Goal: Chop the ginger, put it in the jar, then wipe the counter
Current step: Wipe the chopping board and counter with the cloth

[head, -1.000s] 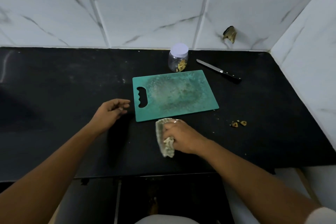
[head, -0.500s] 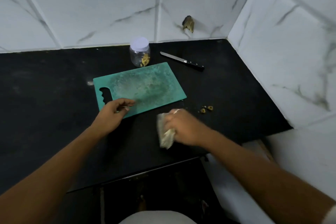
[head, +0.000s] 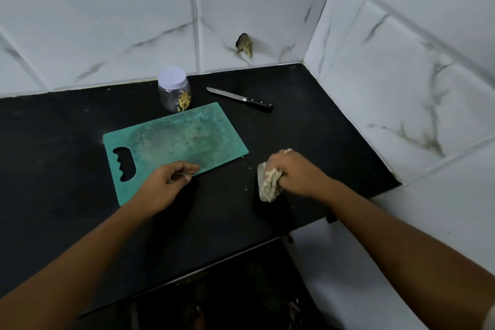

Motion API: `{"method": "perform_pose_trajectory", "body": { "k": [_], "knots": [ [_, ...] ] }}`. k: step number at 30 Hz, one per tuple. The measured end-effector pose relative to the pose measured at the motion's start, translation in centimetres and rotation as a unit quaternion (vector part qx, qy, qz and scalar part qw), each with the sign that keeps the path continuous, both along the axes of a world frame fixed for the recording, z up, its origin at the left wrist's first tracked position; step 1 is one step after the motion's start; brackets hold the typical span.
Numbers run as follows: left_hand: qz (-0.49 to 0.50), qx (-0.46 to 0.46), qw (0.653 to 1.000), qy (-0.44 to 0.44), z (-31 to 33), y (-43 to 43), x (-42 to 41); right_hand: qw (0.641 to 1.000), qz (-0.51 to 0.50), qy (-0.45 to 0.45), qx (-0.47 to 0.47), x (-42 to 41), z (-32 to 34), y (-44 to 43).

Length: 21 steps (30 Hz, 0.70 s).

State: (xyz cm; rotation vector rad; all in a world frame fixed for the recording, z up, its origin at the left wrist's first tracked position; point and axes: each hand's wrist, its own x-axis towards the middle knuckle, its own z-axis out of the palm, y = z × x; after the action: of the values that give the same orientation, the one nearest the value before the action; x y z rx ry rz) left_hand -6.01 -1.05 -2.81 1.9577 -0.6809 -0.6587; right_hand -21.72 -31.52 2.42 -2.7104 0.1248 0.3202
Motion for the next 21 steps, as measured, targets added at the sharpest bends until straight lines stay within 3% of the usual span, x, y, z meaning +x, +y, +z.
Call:
{"method": "perform_pose_trajectory", "body": {
  "k": [4, 7, 11, 15, 19, 21],
  "knots": [
    [-0.001, 0.012, 1.000, -0.005, 0.4, -1.5, 0.1, 0.988, -0.111, -0.107, 0.012, 3.1, 2.3, -4.2],
    [0.001, 0.016, 1.000, -0.002, 0.7, -3.0, 0.0, 0.981, -0.172, -0.074, -0.051, 4.5, 1.2, -6.8],
    [0.006, 0.029, 1.000, 0.010, 0.6, -4.0, 0.0, 0.975, -0.217, 0.013, -0.041, 3.7, -2.6, -6.9],
    [0.022, 0.045, 0.999, 0.009, 0.3, -4.4, -0.3, 0.986, -0.167, -0.009, -0.014, 2.1, -4.5, -3.5],
    [0.027, 0.048, 0.998, 0.028, 0.1, -5.4, -0.6, 0.996, -0.055, 0.048, 0.055, 1.8, -3.7, -2.3],
    [0.029, 0.047, 0.998, 0.032, 0.2, -5.8, -0.5, 0.993, -0.077, 0.028, 0.089, 2.5, -2.7, -3.1]
  ]
}}
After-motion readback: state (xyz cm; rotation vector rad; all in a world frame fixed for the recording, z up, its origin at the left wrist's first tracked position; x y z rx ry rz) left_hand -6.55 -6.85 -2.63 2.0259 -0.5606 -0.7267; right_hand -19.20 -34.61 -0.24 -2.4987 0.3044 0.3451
